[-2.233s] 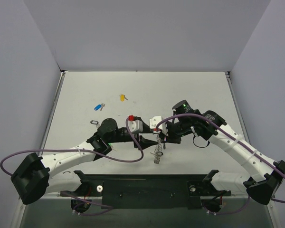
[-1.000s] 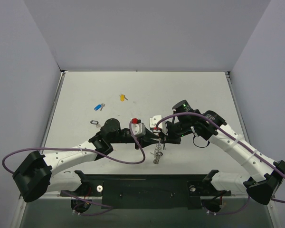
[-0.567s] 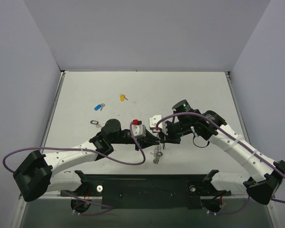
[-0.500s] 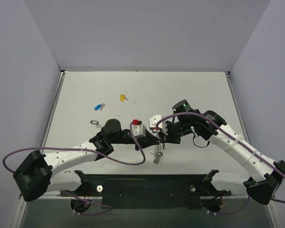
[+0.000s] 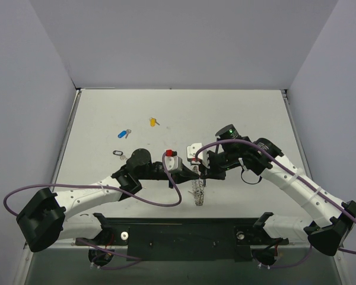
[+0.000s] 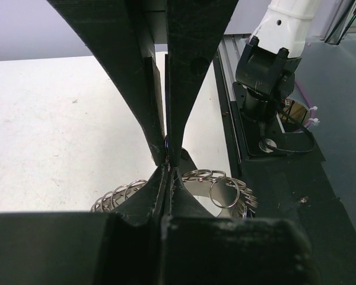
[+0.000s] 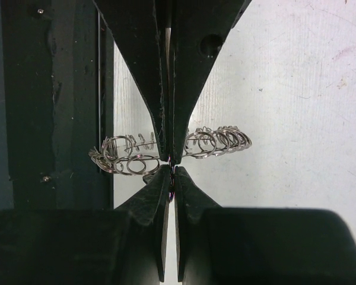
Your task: Put the keys on the keyring
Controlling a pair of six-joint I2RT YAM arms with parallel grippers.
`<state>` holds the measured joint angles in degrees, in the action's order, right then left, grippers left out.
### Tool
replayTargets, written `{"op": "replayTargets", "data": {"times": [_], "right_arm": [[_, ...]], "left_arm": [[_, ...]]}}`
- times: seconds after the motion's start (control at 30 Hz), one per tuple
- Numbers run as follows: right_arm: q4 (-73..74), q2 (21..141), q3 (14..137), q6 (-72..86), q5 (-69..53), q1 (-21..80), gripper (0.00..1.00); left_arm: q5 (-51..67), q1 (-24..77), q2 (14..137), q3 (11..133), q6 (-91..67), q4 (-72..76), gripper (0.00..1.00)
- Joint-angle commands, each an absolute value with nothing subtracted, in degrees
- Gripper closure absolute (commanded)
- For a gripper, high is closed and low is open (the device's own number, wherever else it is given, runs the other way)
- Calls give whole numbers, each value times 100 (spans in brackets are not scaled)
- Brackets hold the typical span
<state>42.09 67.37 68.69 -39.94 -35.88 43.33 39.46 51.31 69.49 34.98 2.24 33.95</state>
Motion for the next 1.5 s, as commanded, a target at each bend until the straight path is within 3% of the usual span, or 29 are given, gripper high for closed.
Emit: {"op": "replayTargets", "data": {"times": [0.0,0.17,0.43,0.7,1.0,1.47], "right_arm": [[3894,6531,6812,-3762,-3884,4184,95],[3700,6127,6610,-3463,-4779,3684,68],[2921,5379,5618,-2831,-6002,3437,50],[925,5168,4774,-1390,-6503,3454,46],[624,5142,4246,-1529,-6847,3515,45],[493,5106,3806,-2426,-6926,3551,45]], "left_arm": [[3965,5177,6812,3499,141,3821,100],[3858,5185,6513,3094,53,4368,100],[3788,5396,6293,2567,166,5229,100],[4245,5432,6284,2909,1009,4159,100],[4456,5432,6047,3594,2302,1813,100],[4667,5440,5941,3841,2567,1309,100]]}}
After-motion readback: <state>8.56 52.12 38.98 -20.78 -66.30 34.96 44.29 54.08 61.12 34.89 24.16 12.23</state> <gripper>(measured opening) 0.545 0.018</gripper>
